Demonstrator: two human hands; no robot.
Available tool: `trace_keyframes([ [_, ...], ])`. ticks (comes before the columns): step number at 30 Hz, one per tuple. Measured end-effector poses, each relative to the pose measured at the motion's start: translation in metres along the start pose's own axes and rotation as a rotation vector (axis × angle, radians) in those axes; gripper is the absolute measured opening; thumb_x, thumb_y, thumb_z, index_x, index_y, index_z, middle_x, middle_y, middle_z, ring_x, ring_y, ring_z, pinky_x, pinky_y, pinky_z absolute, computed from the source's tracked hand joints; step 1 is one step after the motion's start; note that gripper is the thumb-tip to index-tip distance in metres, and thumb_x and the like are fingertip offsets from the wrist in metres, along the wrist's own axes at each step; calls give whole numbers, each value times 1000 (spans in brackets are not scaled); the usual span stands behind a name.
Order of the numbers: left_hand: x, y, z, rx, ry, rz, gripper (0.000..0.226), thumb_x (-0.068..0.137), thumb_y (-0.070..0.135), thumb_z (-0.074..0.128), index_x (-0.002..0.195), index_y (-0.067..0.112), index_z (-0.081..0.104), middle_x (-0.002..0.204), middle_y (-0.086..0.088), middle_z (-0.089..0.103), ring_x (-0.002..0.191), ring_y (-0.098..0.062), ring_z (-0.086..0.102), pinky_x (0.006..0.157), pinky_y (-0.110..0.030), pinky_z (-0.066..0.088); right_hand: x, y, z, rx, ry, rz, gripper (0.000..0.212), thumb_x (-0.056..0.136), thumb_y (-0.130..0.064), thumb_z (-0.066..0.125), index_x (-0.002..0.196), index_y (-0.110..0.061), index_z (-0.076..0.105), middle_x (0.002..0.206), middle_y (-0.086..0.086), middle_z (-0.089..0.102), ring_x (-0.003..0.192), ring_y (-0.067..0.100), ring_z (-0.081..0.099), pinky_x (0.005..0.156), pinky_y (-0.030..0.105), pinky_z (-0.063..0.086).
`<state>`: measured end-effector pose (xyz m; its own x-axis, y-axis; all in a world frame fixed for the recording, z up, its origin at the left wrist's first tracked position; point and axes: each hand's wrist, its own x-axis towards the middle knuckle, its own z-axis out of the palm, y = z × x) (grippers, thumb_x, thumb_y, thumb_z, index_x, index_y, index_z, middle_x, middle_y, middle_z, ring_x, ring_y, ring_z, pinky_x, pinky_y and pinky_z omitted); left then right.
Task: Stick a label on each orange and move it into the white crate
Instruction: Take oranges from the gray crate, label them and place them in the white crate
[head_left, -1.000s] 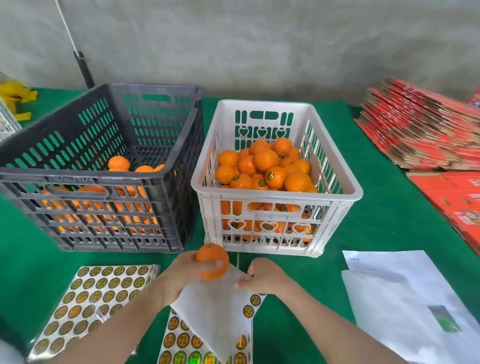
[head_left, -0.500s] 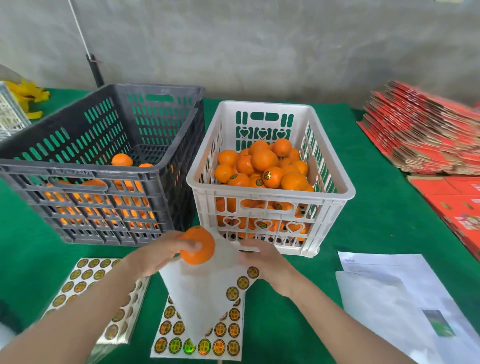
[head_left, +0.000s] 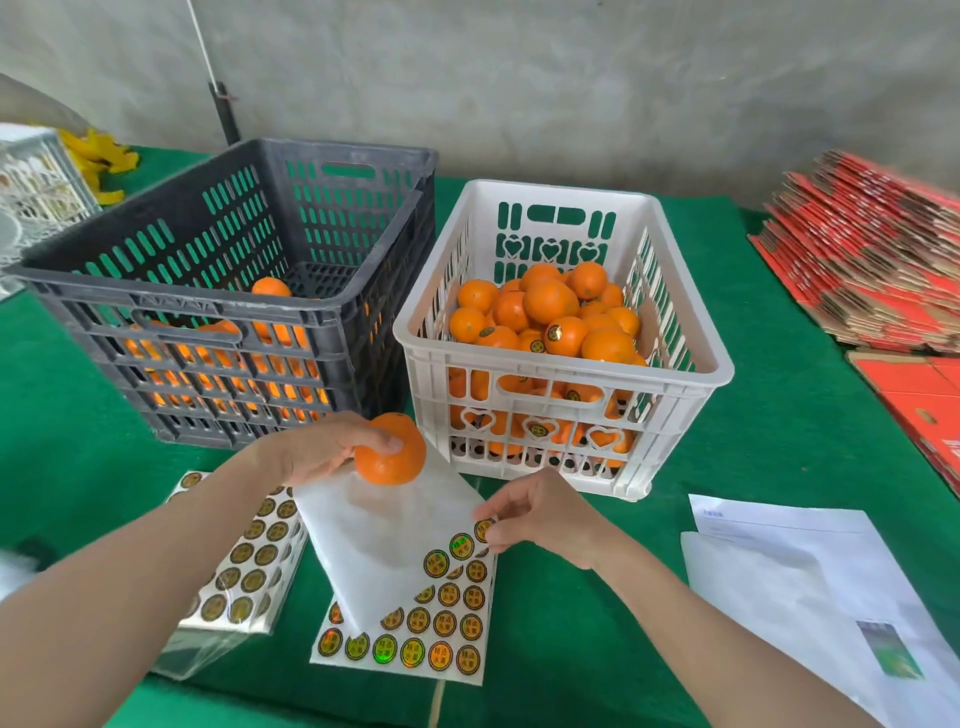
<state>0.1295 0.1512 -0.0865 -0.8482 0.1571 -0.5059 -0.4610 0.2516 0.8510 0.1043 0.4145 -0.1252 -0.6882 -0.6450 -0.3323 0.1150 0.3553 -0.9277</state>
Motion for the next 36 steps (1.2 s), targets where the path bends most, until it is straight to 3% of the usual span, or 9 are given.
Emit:
trace_keyframes([
  [2, 1, -1, 2, 1, -14, -25, 44, 64, 23, 79, 102, 14, 58, 107, -1, 65, 97, -14, 60, 86, -21, 44, -1, 2, 2, -2, 26, -12, 19, 73, 4, 73, 79, -14, 73, 70, 0, 73, 64, 14, 70, 68, 19, 53],
  [5, 3, -1, 3, 20, -24, -56, 28, 76, 22, 67, 101, 18, 56, 105, 2, 62, 94, -11, 58, 73, -15, 42, -2, 5, 5, 34, 55, -28, 21, 73, 4, 72, 74, -17, 73, 72, 2, 72, 64, 15, 69, 65, 19, 54],
  [10, 7, -2, -1, 52, -41, -50, 45, 62, 31, 66, 103, 13, 59, 102, 1, 65, 94, -14, 60, 77, -17, 43, -6, 12, 15, 5, 68, -32, 25, 76, 0, 73, 85, -23, 71, 76, 0, 71, 64, 13, 69, 66, 19, 55],
  [15, 14, -2, -1, 94, -101, -75, 60, 52, 40, 73, 105, 18, 58, 99, 6, 68, 91, -12, 62, 74, -18, 45, -7, 12, 18, 83, 103, -40, 21, 77, 4, 70, 70, -15, 71, 70, 1, 71, 63, 14, 68, 63, 20, 55],
  [19, 21, -5, 0, 140, -111, -153, 53, 64, 31, 72, 111, 18, 54, 110, -1, 64, 98, -17, 60, 72, -17, 46, -10, 10, 15, 166, 127, -40, 20, 79, 3, 69, 71, -16, 72, 72, 3, 72, 66, 16, 69, 65, 22, 55],
  [24, 25, -14, 2, 348, -146, -193, 61, 60, 39, 74, 115, 24, 49, 120, 2, 55, 107, -16, 54, 85, -21, 41, -11, 8, 10, 155, 245, -17, 25, 74, -4, 73, 62, -26, 72, 108, -12, 64, 102, -3, 57, 86, 16, 41],
  [28, 23, -13, 1, 458, -102, -136, 83, 68, 37, 77, 137, 25, 33, 140, 5, 37, 126, -20, 42, 98, -26, 37, -10, 0, 6, 257, 308, 6, 20, 78, -3, 70, 69, -20, 70, 78, -7, 69, 81, 6, 62, 79, 19, 41],
  [32, 8, -17, 8, -215, -203, 53, 81, 50, 23, 85, 123, 15, 51, 111, -5, 69, 94, -21, 67, 76, -28, 54, -4, -21, 14, 288, 289, -69, 18, 81, -1, 66, 74, -18, 69, 71, -7, 68, 71, 2, 62, 70, 12, 44],
  [36, 1, -25, 25, -721, -201, 75, 101, 33, 25, 96, 122, 10, 50, 94, -18, 69, 71, -31, 63, 55, -32, 54, 1, -47, 25, 229, 242, -210, 21, 81, -4, 66, 73, -23, 69, 72, -9, 66, 74, 4, 60, 69, 11, 47],
])
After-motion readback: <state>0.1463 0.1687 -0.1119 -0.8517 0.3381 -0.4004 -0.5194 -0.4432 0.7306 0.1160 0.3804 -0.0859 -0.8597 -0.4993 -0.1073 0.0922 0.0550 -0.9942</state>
